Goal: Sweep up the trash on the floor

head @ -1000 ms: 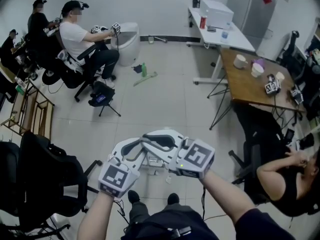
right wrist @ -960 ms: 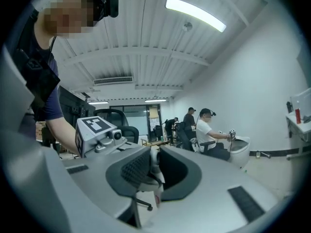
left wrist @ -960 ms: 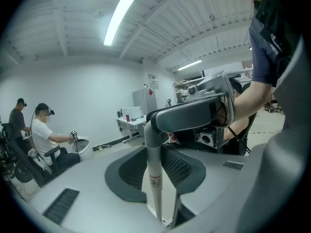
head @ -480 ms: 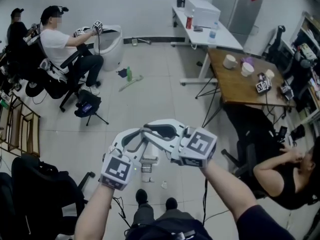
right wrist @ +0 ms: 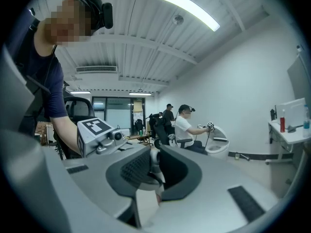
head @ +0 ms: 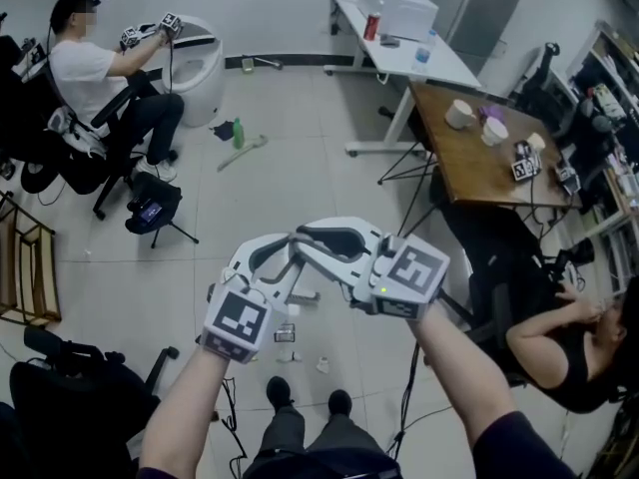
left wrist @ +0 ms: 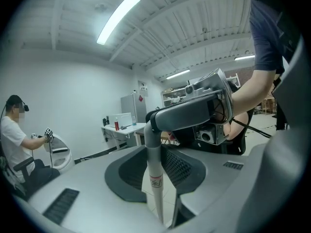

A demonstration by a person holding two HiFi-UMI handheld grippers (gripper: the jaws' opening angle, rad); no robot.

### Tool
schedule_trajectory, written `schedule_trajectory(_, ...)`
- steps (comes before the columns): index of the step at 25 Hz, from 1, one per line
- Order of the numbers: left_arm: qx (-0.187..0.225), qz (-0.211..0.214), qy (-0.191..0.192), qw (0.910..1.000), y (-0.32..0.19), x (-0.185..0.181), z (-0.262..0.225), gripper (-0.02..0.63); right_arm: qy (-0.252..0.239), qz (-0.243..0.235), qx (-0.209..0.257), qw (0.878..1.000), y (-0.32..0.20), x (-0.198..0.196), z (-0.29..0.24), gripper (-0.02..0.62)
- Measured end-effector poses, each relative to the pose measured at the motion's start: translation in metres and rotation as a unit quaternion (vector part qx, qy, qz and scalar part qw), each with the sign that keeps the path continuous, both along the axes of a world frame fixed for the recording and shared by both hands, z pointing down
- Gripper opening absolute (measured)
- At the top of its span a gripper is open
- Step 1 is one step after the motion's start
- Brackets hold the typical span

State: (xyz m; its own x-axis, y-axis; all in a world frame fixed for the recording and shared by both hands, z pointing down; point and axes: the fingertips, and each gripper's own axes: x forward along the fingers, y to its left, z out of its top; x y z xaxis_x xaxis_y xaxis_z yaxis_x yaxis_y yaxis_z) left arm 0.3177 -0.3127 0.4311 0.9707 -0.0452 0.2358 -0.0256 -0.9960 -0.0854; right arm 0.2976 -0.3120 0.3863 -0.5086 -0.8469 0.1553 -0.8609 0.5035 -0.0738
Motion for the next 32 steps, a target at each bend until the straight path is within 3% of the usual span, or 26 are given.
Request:
schedule_trajectory(3, 0.013, -0.006, -0.003, 0.9999, -0.005, 0.005, 0.009, 0.094, -0.006, -0.003, -0.002, 1.0, -0.004, 0.005, 0.009, 0.064)
schedule_trajectory(14, -0.014, -0.008, -0.045, 0.9989, 0.02, -0.017, 0.08, 0.094, 0.011, -0.041, -0.051, 0.998, 0.02, -0.018, 0.078, 0.067)
schedule_trajectory(25, -0.02, 0.002, -0.078, 0.9967, 0.06, -0.033, 0.091, 0.094, -0.011, -0.066, -0.065, 0.996, 0.06, -0.033, 0.087, 0.071)
schedule_trajectory(32, -0.021, 0.012, -0.119, 0.9927, 0.091, -0.047, 0.101, 0.097, 0.004, -0.084, -0.084, 0.993, 0.092, -0.047, 0.096, 0.072)
